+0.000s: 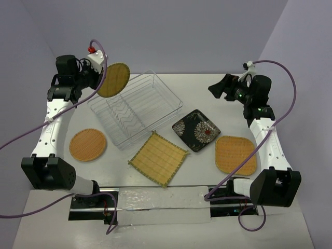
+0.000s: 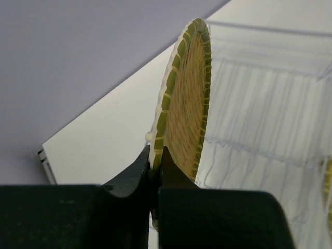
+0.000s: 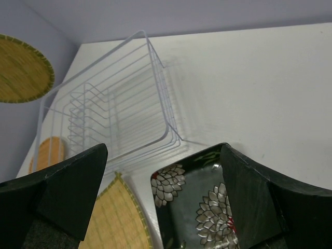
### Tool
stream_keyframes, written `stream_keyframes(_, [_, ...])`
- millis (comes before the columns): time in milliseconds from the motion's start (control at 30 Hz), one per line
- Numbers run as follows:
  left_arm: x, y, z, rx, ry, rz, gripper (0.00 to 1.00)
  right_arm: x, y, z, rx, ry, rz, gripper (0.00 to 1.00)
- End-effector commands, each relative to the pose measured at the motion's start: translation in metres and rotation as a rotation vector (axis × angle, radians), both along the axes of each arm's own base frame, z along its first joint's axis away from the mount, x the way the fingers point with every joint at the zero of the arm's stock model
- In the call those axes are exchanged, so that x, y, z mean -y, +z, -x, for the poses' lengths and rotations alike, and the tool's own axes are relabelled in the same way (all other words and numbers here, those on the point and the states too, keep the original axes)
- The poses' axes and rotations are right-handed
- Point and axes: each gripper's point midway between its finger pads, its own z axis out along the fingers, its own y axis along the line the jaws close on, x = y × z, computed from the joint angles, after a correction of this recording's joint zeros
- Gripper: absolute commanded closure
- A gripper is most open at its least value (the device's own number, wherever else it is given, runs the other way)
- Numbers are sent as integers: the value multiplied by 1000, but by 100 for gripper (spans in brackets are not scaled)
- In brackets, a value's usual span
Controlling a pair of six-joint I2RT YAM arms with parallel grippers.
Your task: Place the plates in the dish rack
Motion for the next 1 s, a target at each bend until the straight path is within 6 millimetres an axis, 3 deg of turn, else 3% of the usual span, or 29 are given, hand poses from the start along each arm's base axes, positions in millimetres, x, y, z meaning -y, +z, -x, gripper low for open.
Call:
stream_keyframes(0, [-21,19,-9,95,15,-140,100,16,3,2,19,-70,85,3])
stream_keyframes(367, [-36,-36,-43,-24,7,-232,100,28,-15,9,-42,-133,130,0])
stream_keyframes(500, [-40,-47,-52,-42,30,-235,100,31,-18,10,-62,-150,136,0])
stream_keyframes(800, [-47,-80,-57,-104,53,-260,100,37,-24,10,-86,-177,150,0])
stream_keyframes(967, [-47,-87,-56,-125,71,-246,100,38,-27,9,-97,-183,148,0])
